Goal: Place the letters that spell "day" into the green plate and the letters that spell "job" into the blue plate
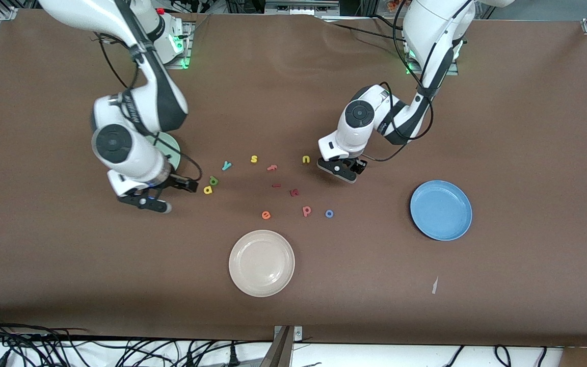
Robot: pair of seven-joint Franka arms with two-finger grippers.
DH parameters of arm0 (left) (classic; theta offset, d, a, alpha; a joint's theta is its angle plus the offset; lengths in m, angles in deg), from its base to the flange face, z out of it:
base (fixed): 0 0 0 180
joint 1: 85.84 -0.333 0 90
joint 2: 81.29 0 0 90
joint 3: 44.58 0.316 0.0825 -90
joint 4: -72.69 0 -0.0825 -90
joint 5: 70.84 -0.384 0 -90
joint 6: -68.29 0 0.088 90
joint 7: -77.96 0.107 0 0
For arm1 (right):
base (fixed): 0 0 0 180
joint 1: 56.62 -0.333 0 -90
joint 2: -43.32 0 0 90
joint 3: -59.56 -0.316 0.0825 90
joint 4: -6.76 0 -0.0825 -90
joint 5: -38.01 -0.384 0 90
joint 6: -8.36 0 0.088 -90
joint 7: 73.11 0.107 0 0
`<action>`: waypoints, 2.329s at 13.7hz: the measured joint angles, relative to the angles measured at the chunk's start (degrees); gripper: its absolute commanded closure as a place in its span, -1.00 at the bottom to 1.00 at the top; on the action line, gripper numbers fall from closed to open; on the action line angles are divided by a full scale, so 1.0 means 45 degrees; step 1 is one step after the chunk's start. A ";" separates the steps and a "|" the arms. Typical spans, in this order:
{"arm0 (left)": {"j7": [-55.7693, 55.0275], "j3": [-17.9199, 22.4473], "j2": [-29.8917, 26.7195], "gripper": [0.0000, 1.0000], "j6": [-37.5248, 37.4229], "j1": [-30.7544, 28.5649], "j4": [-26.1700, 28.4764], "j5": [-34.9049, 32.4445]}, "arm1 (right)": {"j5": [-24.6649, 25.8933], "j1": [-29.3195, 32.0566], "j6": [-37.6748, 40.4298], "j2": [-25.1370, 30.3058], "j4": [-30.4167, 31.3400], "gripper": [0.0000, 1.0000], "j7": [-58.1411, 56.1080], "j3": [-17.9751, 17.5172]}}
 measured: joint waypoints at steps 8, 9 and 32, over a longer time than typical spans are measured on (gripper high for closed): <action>-0.0008 0.0062 -0.0072 0.44 -0.0047 0.0110 -0.0071 -0.0001 | 0.0048 -0.0926 -0.2598 -0.1543 0.0686 -0.75 0.3976 0.0062; -0.0014 0.0069 -0.0073 0.43 -0.0046 0.0113 -0.0073 -0.0001 | 0.0048 -0.0926 -0.2900 -0.1563 0.0885 -0.74 0.4130 0.0082; 0.3104 0.1380 -0.1874 -0.98 -0.0942 -0.4728 0.0175 -0.0393 | 0.0097 -0.0914 -0.3245 -0.1457 0.1143 0.86 0.3353 0.0847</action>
